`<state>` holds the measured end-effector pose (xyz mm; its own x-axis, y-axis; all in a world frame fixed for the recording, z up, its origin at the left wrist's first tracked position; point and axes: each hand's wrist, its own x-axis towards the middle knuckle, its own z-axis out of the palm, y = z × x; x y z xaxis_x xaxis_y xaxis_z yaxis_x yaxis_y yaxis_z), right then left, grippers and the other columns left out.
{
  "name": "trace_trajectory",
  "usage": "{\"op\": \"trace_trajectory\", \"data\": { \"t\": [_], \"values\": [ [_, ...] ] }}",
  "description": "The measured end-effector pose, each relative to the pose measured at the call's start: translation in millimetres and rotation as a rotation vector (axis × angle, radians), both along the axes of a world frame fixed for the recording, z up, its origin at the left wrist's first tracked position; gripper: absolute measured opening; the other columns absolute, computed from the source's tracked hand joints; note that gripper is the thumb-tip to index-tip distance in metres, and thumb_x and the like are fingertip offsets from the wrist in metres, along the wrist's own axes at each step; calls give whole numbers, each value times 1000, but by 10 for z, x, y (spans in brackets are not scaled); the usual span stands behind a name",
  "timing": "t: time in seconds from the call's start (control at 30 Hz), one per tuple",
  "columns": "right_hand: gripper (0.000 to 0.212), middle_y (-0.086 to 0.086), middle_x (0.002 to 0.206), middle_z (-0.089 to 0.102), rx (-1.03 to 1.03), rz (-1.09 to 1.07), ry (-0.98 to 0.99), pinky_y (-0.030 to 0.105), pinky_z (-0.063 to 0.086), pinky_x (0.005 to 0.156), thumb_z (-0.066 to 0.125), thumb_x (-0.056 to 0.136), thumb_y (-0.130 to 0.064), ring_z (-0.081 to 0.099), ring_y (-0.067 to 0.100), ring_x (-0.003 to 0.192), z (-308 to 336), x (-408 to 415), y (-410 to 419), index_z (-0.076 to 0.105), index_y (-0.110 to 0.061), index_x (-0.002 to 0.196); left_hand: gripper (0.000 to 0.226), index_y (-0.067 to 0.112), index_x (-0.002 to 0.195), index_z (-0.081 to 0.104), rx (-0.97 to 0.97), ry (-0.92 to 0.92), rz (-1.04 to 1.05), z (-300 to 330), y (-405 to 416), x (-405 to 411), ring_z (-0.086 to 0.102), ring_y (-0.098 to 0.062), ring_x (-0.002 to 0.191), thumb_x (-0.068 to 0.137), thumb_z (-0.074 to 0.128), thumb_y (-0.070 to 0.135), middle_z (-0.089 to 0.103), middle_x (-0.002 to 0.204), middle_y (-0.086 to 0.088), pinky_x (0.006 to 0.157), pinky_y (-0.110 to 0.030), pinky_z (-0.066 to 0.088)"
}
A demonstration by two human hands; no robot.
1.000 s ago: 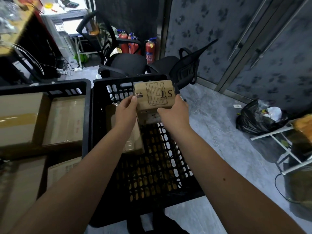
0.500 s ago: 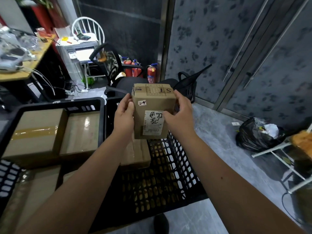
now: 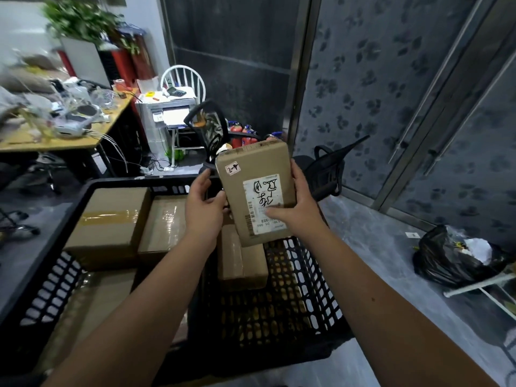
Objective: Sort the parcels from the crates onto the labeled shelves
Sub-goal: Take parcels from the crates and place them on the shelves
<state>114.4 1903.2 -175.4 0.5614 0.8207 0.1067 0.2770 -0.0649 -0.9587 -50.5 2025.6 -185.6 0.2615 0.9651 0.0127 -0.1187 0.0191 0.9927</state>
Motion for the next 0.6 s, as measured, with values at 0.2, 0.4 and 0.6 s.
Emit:
{"op": "trace_trajectory", "data": {
  "t": [0.2, 0.4, 0.6],
  "values": [
    [115, -13, 144, 56, 25, 61, 137, 36, 55, 99, 81, 81, 3, 57, 5, 125, 11, 62, 12, 18, -46, 163, 52, 30, 132, 59, -166, 68, 22, 179, -28, -63, 73, -22, 107, 92, 66, 64, 73, 122, -1, 96, -52, 59],
    [79, -13, 135, 65, 98, 204, 130, 20, 56, 90, 86, 85, -18, 63, 2, 121, -12, 180, 25, 48, -49, 148, 76, 26, 122, 76, -408, -41, -189, 507, -223, 7, 77, -31, 101, 94, 33, 83, 78, 115, -9, 92, -50, 58],
    [84, -13, 130, 71, 84, 377, 334, 54, 62, 87, 76, 93, -11, 72, 21, 114, 250, 461, -68, 41, -68, 143, 66, 24, 115, 75, -411, 71, -103, 525, -437, 87, 72, -34, 103, 102, 33, 73, 81, 96, -4, 85, -55, 56]
  ]
}}
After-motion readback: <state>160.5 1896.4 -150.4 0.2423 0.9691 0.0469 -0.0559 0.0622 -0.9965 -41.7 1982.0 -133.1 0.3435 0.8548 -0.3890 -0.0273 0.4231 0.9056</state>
